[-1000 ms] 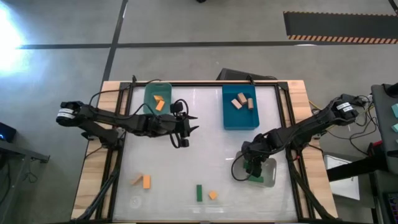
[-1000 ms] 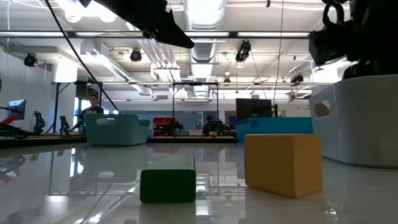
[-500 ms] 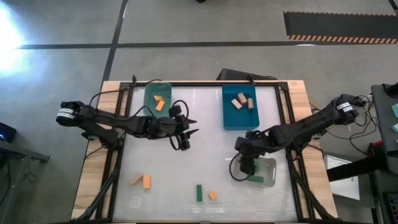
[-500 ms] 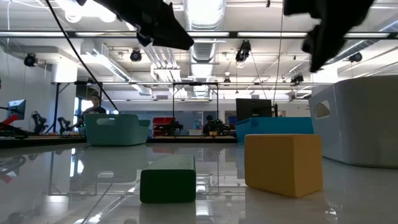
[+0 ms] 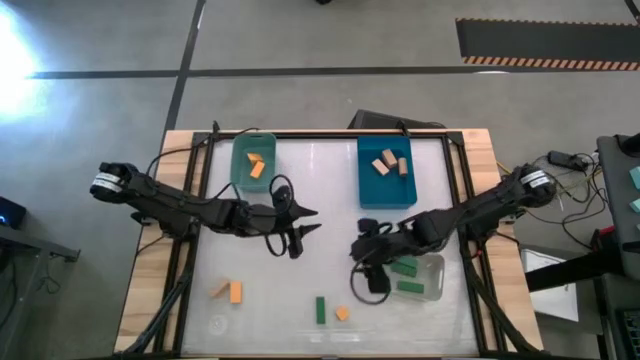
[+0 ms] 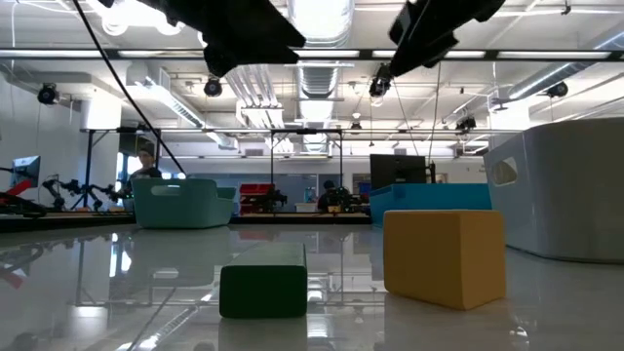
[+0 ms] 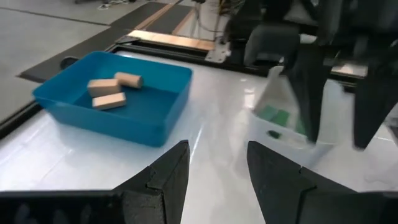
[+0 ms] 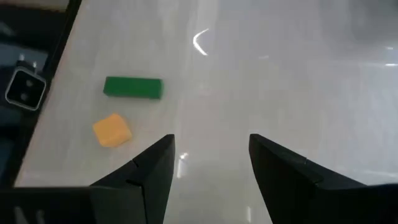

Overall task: Sort & place blocks by color
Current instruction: Put the yellow wooden block into the light blue bin

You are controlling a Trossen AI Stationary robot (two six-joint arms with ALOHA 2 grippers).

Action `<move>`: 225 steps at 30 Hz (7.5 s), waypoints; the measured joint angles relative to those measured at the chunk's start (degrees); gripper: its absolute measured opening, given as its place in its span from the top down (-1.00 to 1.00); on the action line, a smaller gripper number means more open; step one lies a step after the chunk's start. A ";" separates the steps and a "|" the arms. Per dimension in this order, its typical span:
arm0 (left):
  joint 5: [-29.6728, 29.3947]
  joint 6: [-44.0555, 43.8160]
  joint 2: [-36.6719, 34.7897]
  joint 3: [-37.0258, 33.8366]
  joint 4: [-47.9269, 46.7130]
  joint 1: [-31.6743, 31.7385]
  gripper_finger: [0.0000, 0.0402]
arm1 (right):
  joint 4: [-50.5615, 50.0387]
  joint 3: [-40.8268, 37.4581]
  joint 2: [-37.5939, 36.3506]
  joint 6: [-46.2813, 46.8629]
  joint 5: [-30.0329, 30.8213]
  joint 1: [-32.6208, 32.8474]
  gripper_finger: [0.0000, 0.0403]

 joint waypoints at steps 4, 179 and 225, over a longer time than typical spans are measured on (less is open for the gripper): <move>0.00 0.02 0.00 -0.02 0.11 -1.89 0.27 | 0.01 4.17 5.76 -3.94 -0.06 1.80 0.03; 4.50 19.20 9.03 -0.14 31.17 -2.06 0.38 | 65.22 -27.60 -10.11 -11.16 10.96 -6.04 -0.21; -3.96 -3.38 0.74 2.16 -30.80 42.35 0.38 | 30.28 -27.50 -27.37 0.11 14.04 -6.02 -0.14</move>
